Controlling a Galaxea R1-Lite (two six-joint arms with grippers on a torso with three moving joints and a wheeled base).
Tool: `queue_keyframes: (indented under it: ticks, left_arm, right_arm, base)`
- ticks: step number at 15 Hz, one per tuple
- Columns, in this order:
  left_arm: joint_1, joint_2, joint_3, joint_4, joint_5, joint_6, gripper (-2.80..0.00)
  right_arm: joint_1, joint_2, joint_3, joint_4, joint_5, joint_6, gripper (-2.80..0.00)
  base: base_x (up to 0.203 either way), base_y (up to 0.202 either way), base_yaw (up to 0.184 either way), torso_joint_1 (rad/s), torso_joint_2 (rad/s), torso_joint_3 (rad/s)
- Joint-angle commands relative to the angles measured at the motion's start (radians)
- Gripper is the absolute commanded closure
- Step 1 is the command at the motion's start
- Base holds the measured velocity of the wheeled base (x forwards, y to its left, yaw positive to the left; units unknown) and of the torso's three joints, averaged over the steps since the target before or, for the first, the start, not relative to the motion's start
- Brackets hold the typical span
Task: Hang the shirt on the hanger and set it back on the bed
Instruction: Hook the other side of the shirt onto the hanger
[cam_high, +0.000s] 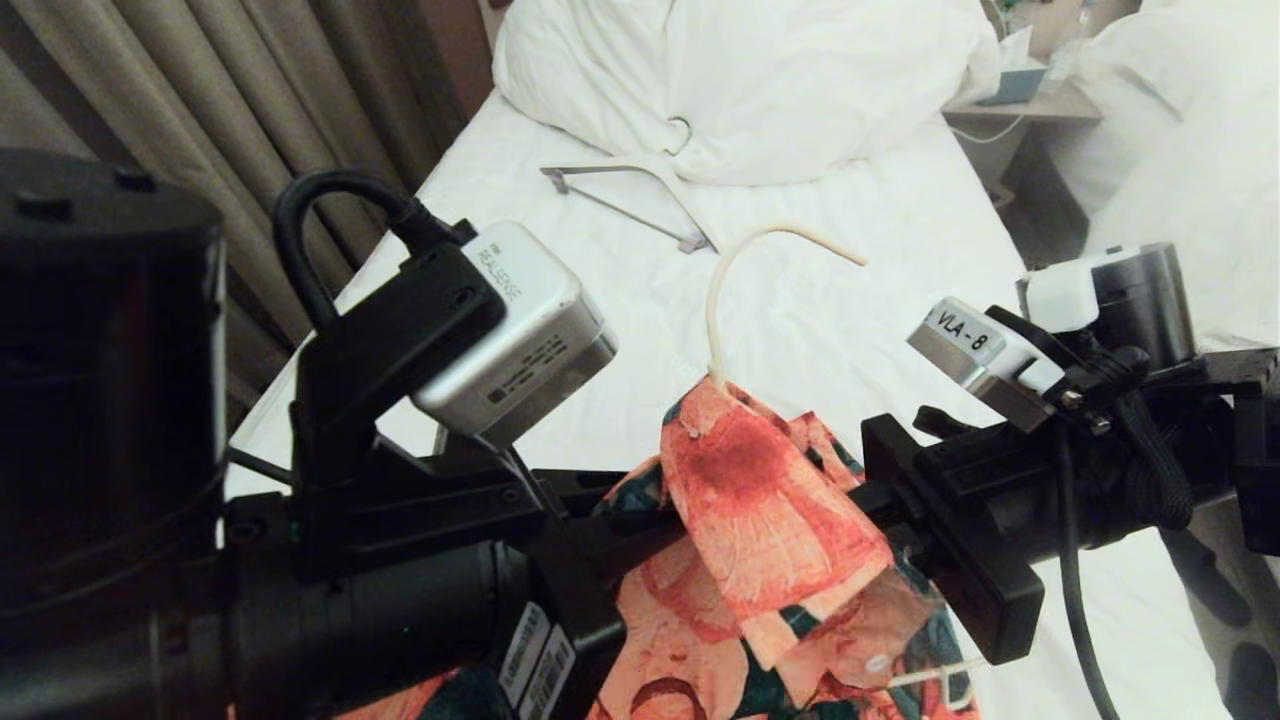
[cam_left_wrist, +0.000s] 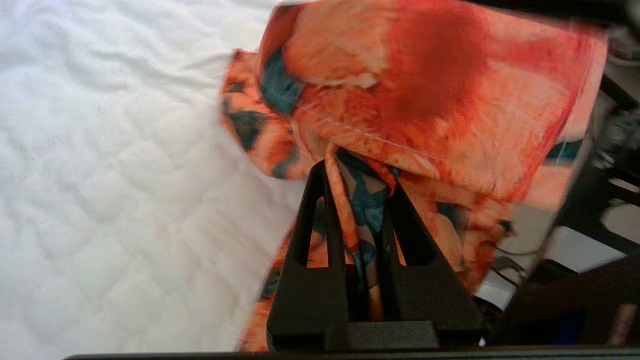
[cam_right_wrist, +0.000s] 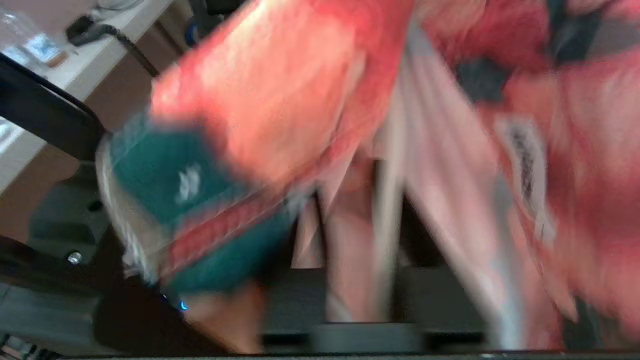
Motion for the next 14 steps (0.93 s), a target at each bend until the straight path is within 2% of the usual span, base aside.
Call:
queue_keyframes:
  ticks: [1, 3, 4, 6, 7, 9, 10, 12, 14]
  left_arm:
    - [-0.001, -0.003, -0.001, -0.004, 0.001, 0.0, 0.0]
    - [0.0, -0.009, -0.001, -0.004, 0.003, 0.0, 0.0]
    - [0.0, -0.016, 0.001, -0.004, 0.001, -0.002, 0.0]
    - [0.001, -0.031, 0.014, -0.003, -0.002, -0.009, 0.0]
    - [0.002, -0.038, 0.014, -0.004, -0.002, -0.011, 0.0]
    - [0.002, -0.044, 0.005, -0.004, -0.002, -0.021, 0.0]
    - [0.0, -0.046, 0.003, -0.004, -0.002, -0.021, 0.0]
    - [-0.001, -0.053, -0.009, -0.004, -0.002, -0.022, 0.0]
    - [0.0, -0.071, -0.014, -0.004, -0.002, -0.051, 0.0]
  right_arm:
    - [-0.002, -0.002, 0.002, 0.002, -0.002, 0.0, -2.8]
    - [-0.008, -0.029, 0.004, 0.013, -0.037, 0.039, -2.8]
    - [-0.016, -0.062, 0.009, 0.021, -0.096, 0.08, -2.8]
    - [-0.02, -0.14, 0.012, 0.023, -0.269, 0.278, -2.8]
    - [-0.02, -0.176, 0.011, 0.021, -0.385, 0.379, -2.8]
    - [-0.027, -0.229, 0.008, 0.019, -0.613, 0.514, -2.8]
    - [-0.047, -0.251, -0.005, 0.015, -0.691, 0.576, -2.8]
    - [-0.064, -0.297, -0.044, 0.002, -0.767, 0.615, -2.8]
    - [-0.064, -0.311, -0.049, 0.009, -0.91, 0.617, -2.8]
  base:
    - [0.0, 0.0, 0.0, 0.0, 0.0, 0.0]
    - [0.0, 0.0, 0.0, 0.0, 0.0, 0.0]
    - [0.0, 0.0, 0.0, 0.0, 0.0, 0.0]
    - [0.0, 0.0, 0.0, 0.0, 0.0, 0.0]
    - [0.0, 0.0, 0.0, 0.0, 0.0, 0.0]
    - [0.0, 0.0, 0.0, 0.0, 0.0, 0.0]
    - [0.0, 0.0, 0.0, 0.0, 0.0, 0.0]
    - [0.0, 0.0, 0.0, 0.0, 0.0, 0.0]
    - [0.0, 0.0, 0.0, 0.0, 0.0, 0.0]
